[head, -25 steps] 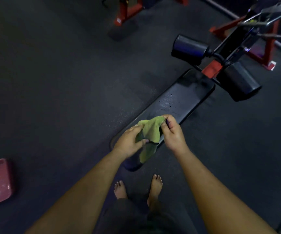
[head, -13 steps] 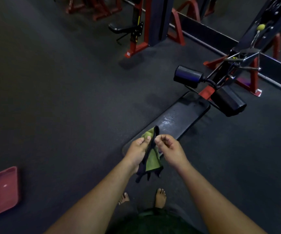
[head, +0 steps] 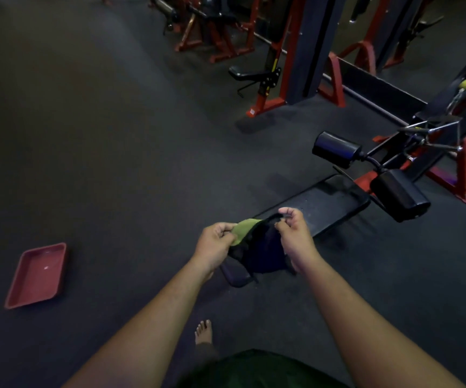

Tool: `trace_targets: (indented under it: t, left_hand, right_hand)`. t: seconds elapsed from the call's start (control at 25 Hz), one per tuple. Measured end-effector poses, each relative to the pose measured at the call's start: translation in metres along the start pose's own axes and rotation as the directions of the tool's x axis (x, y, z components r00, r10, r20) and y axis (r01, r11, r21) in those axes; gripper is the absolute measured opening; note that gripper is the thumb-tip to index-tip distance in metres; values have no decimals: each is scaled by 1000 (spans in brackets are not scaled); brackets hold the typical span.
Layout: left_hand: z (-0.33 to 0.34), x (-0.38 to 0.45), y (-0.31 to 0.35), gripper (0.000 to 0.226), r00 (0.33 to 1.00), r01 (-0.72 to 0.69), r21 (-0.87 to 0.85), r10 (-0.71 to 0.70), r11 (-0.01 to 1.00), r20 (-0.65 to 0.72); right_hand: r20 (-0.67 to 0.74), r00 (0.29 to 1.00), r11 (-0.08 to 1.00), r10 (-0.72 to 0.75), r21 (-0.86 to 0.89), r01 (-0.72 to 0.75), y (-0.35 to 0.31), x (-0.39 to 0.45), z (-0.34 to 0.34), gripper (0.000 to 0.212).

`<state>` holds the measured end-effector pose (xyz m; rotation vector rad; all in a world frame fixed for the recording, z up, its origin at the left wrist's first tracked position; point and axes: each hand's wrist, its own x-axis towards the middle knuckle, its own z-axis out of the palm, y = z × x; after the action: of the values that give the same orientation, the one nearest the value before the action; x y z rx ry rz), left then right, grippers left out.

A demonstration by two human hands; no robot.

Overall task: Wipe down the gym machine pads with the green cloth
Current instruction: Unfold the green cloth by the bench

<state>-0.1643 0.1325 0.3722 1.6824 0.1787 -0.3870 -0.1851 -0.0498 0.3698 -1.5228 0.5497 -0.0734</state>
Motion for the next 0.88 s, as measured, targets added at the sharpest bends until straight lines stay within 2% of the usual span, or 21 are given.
trace_targets:
  t: [0.08, 0.12, 0.16, 0.2, 0.24, 0.28, 0.32, 0.36, 0.4, 0.44, 0.48, 0.52, 0.6, 0.64, 0.68, 0.72, 0.76, 0.88]
  left_hand:
    - [-5, -10, -7, 21, 987, 9, -26, -13, 1000, -160]
    - [-10, -15, -10, 15, 981, 2, -12, -5, 1000, -192]
    - [-17, -20, -10, 10, 987, -9, 35, 14, 999, -159]
    - [-25, -23, -10, 23, 992, -44, 167, 62, 985, -108]
    - [-34, -24, -13, 38, 992, -63, 331, 96, 941, -85]
    - [-44, -22, -16, 43, 980, -62, 436, 136, 898, -142]
    - [-55, -20, -18, 39, 956, -38, 466, 167, 884, -239]
    - [-66, -20, -21, 32, 924, -24, 437, 186, 899, -333]
    - [-78, -19, -23, 26, 891, -9, 382, 180, 924, -416]
    - [-88, -21, -25, 23, 873, 10, 329, 152, 944, -464]
    - [-95, -21, -26, 22, 870, 31, 321, 133, 946, -474]
    - [-100, -22, -26, 23, 886, 43, 357, 129, 933, -445]
    - [-99, -27, -21, 27, 940, 5, 447, 148, 895, -307]
    - [-95, -29, -20, 28, 954, -45, 455, 174, 889, -245]
    - [-91, -32, -20, 28, 959, -83, 438, 191, 895, -210]
    - [-86, -36, -22, 30, 961, -102, 388, 192, 916, -199]
    - [-81, -42, -24, 31, 965, -103, 324, 173, 940, -197]
    - [-69, -54, -32, 22, 976, -150, 208, 178, 966, -124]
  right_hand:
    - [55, 996, 984, -74, -159, 82, 3, -4, -17, 23]
    - [134, 986, 955, -99, -267, 132, 4, -9, -28, 28]
    - [230, 967, 892, -111, -407, 199, 7, -11, -38, 44]
    - [317, 942, 800, -107, -536, 271, 10, -13, -46, 59]
    - [371, 923, 687, -104, -644, 336, 12, -14, -52, 63]
    - [388, 915, 566, -115, -731, 381, 14, -14, -57, 52]
    - [370, 922, 444, -117, -811, 382, 10, -18, -61, 36]
    - [330, 938, 341, -106, -874, 346, 8, -21, -65, 31]
    - [294, 951, 241, -94, -920, 308, 11, -22, -68, 37]
    - [272, 959, 189, -76, -941, 282, 13, -24, -69, 44]
    - [260, 964, 192, -59, -944, 267, 16, -26, -68, 48]
    - [256, 965, 275, -48, -926, 260, 20, -29, -64, 49]
    - [247, 968, 538, -34, -812, 226, 24, -40, -48, 42]
    - [225, 973, 669, -48, -716, 199, 22, -47, -38, 30]
    - [206, 978, 787, -36, -598, 155, 20, -53, -27, 14]
    - [216, 976, 867, -15, -484, 120, 17, -59, -16, 15]
    - [247, 969, 914, -4, -392, 104, 14, -63, -6, 26]
    - [390, 920, 983, 38, -182, 37, 3, -72, 21, 19]
